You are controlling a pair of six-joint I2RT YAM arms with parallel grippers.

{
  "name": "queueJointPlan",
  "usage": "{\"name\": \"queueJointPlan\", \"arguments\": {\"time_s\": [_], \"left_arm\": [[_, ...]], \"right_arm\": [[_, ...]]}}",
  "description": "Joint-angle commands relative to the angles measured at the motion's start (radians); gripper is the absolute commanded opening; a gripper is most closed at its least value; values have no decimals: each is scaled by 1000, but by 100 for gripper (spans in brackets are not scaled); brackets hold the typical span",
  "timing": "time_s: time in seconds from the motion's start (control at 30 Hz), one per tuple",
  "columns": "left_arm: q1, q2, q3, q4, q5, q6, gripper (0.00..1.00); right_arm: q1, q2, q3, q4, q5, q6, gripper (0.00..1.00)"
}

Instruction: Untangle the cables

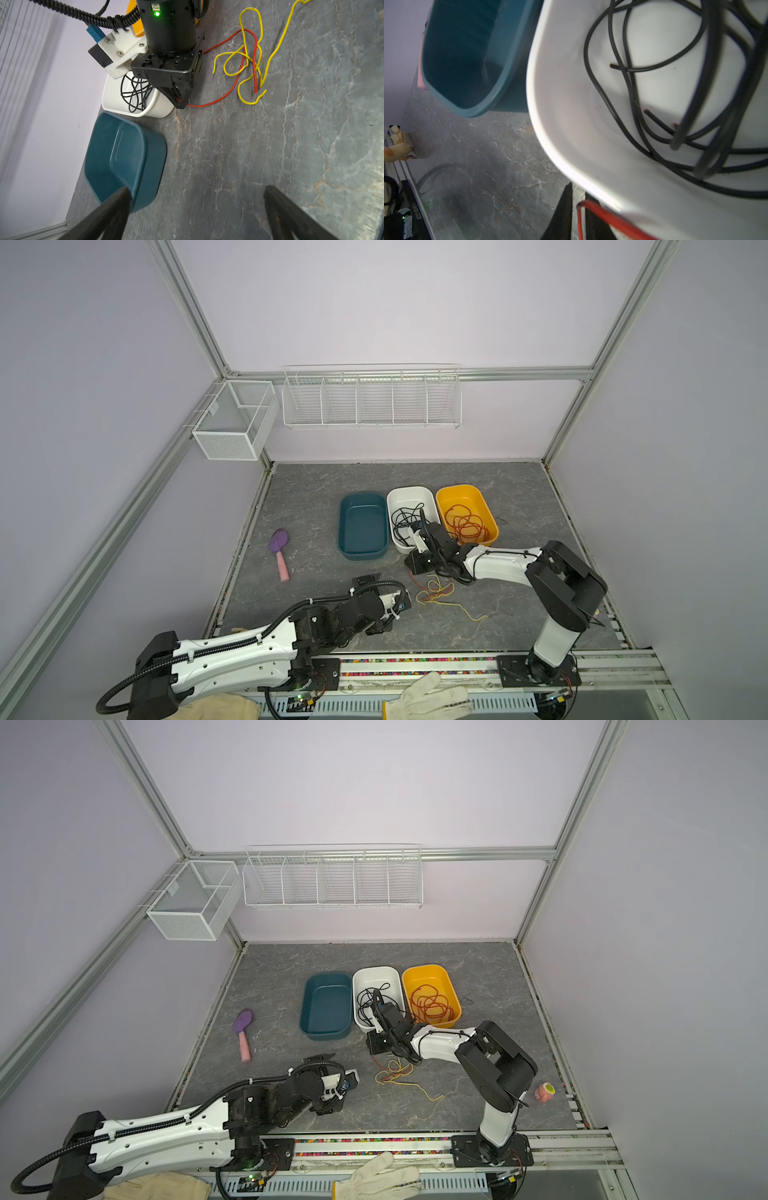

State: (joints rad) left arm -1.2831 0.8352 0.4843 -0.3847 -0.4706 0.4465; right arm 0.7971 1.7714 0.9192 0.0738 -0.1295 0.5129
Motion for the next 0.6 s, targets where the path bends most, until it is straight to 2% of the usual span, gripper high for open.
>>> {"name": "queueJointPlan", "arguments": {"time_s": [0.0, 0.17, 0.57], "left_arm": [[1, 0, -12, 11, 10, 9, 99], [1, -1, -12, 10, 12, 9, 99], [1, 5, -9, 4, 16, 7, 100]], "right_arm": [[9, -12, -6, 17, -20, 1, 12], [17, -85, -20, -8, -18, -5, 7], [33, -295, -28, -118, -6, -37, 7]]}}
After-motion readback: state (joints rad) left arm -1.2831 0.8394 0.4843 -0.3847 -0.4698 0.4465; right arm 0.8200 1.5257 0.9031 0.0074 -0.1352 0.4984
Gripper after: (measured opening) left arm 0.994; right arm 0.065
